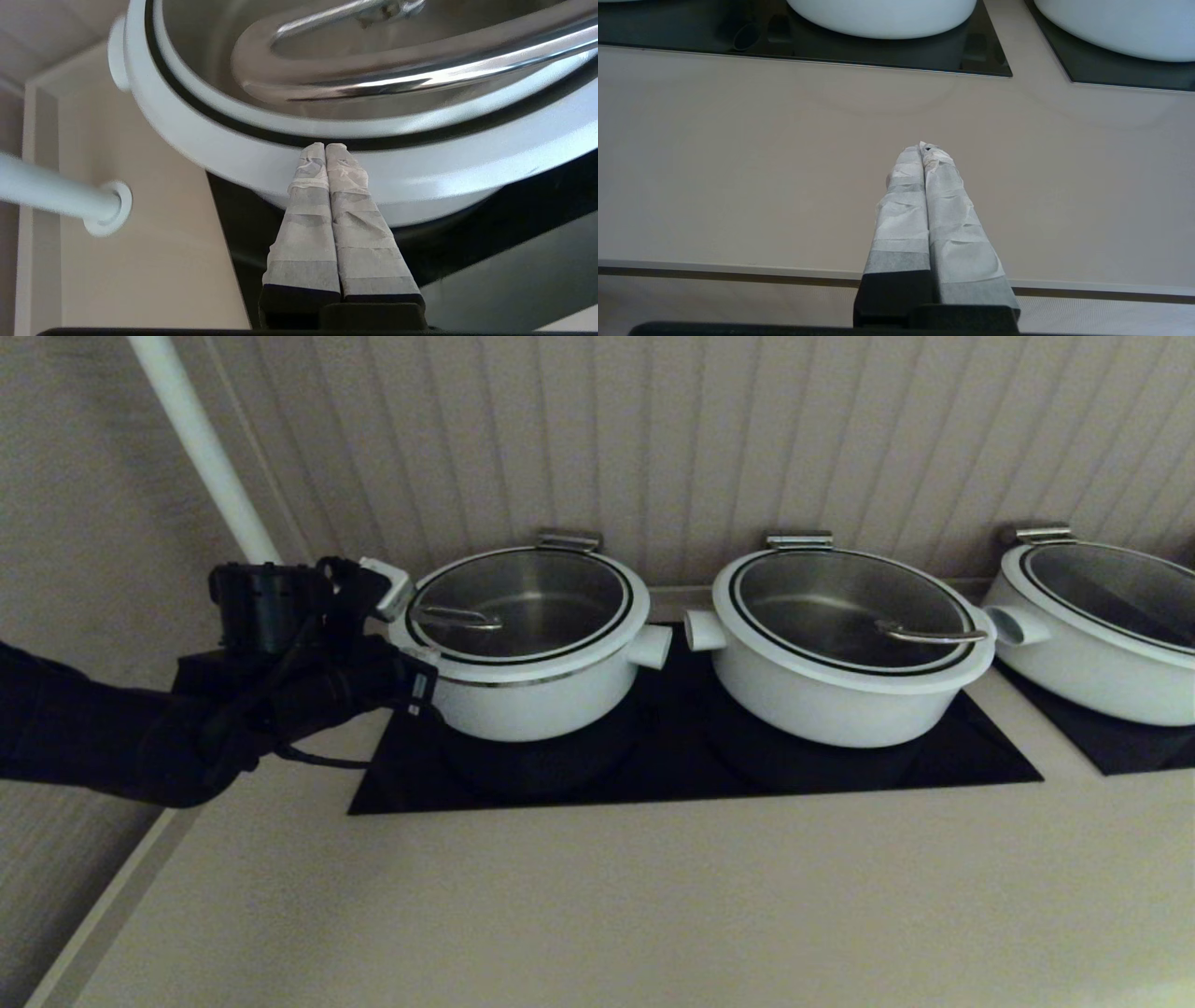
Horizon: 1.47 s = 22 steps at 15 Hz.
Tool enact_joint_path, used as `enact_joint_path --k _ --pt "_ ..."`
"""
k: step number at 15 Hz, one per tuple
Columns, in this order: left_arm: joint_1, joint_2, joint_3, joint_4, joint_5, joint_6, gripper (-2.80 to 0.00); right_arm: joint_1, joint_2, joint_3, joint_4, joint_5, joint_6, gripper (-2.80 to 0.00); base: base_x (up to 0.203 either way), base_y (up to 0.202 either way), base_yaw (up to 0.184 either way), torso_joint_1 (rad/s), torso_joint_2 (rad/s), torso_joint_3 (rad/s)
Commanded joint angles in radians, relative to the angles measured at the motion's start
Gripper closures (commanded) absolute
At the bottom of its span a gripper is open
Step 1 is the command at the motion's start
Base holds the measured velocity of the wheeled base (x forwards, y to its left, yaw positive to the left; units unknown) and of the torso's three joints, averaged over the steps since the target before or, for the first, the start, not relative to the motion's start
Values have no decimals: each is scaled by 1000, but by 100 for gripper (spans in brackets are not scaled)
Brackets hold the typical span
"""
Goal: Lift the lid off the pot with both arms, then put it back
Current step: Close the pot lid
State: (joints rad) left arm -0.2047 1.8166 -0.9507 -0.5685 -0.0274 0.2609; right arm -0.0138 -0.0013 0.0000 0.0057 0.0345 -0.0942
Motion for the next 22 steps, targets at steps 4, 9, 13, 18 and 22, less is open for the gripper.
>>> enact_joint_path --k 4,9,13,18,22 --pt "14 7 27 -8 -2 3 0 0 1 0 0 1 -1 0 0 0 0 0 0 0" --pt "19 1 57 -10 -2 3 0 0 1 0 0 1 -1 0 0 0 0 0 0 0" --pt "25 -8 67 -8 -1 5 0 0 1 0 0 1 -1 0 0 0 0 0 0 0" --pt "30 -64 112 -8 -2 8 0 0 1 0 0 1 -1 0 0 0 0 0 0 0" --pt "30 -131 141 -8 0 8 0 0 1 0 0 1 -1 0 0 0 0 0 0 0"
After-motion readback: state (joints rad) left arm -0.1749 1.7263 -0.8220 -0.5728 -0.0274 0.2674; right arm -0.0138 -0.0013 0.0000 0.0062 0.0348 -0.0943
